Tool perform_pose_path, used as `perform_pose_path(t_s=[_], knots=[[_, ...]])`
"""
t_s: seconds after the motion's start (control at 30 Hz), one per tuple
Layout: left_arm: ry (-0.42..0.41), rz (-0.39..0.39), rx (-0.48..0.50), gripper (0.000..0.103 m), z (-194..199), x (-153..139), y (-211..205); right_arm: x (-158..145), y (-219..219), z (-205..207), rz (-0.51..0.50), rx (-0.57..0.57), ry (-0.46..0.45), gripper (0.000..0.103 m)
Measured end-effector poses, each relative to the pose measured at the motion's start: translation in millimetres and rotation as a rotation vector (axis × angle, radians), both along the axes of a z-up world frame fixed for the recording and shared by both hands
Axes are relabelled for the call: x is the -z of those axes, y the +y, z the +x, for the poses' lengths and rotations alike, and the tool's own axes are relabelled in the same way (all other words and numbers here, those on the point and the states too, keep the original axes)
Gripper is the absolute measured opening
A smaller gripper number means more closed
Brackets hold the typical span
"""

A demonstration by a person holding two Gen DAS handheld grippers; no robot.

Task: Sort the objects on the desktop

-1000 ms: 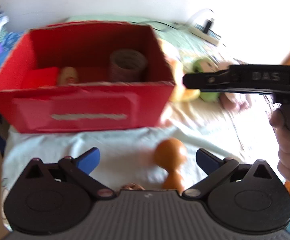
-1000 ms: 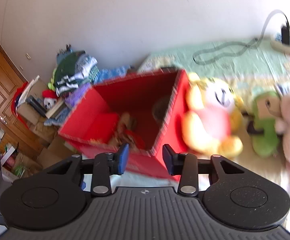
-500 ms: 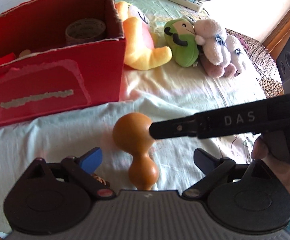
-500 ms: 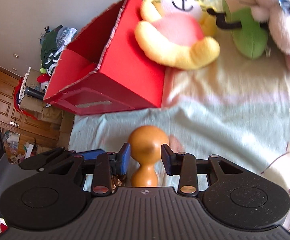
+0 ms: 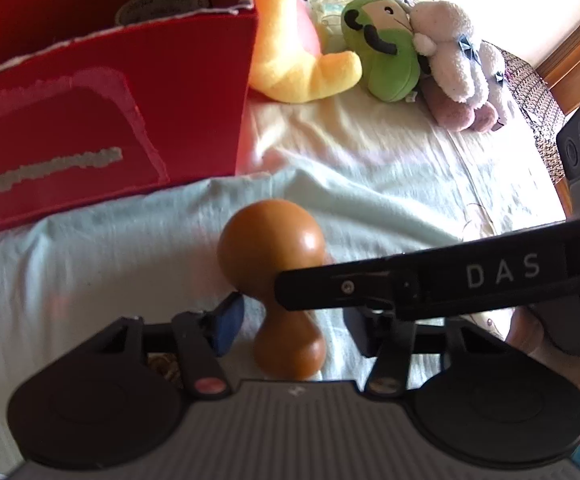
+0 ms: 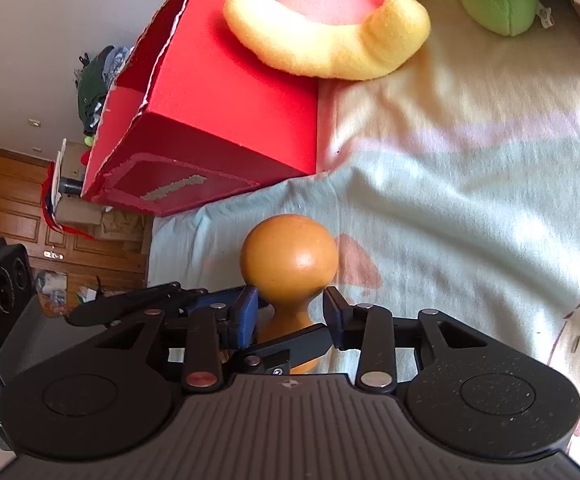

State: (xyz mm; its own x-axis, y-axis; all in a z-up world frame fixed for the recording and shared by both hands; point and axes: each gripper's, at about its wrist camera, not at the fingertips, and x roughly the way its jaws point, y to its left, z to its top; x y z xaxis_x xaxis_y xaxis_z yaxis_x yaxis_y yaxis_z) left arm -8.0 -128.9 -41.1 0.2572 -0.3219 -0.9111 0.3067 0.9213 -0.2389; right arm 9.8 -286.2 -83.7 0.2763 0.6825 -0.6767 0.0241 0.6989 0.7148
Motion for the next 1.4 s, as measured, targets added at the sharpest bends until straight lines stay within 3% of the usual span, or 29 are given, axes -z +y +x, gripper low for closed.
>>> perform_pose_path(t_s=[0.2, 0.43, 0.7, 1.07, 1.23, 1.4], knots=[[0.041, 0.011, 0.015, 0.036, 2, 11, -6, 8, -4, 3, 0.063, 0.0, 0.03, 0.037], [0.016, 0.023, 0.037, 0.036, 3, 4, -17, 4, -12, 4, 0.048, 0.007, 0.017, 0.03], [-0.046, 0.005, 0.166, 0.036, -1, -7, -51, -11, -45, -8, 0.015, 0.09, -0.018, 0.028], [-0.25, -0.037, 0.272, 0.035, 16, -90, -75, -93, -63, -11, -0.036, 0.215, -0.245, 0.028], [-0.375, -0.031, 0.276, 0.036, 34, -134, -52, -138, -40, 11, -0.058, 0.192, -0.378, 0.028], [-0.424, -0.025, 0.242, 0.036, 67, -155, -8, -167, 3, 46, -0.088, 0.133, -0.456, 0.028]])
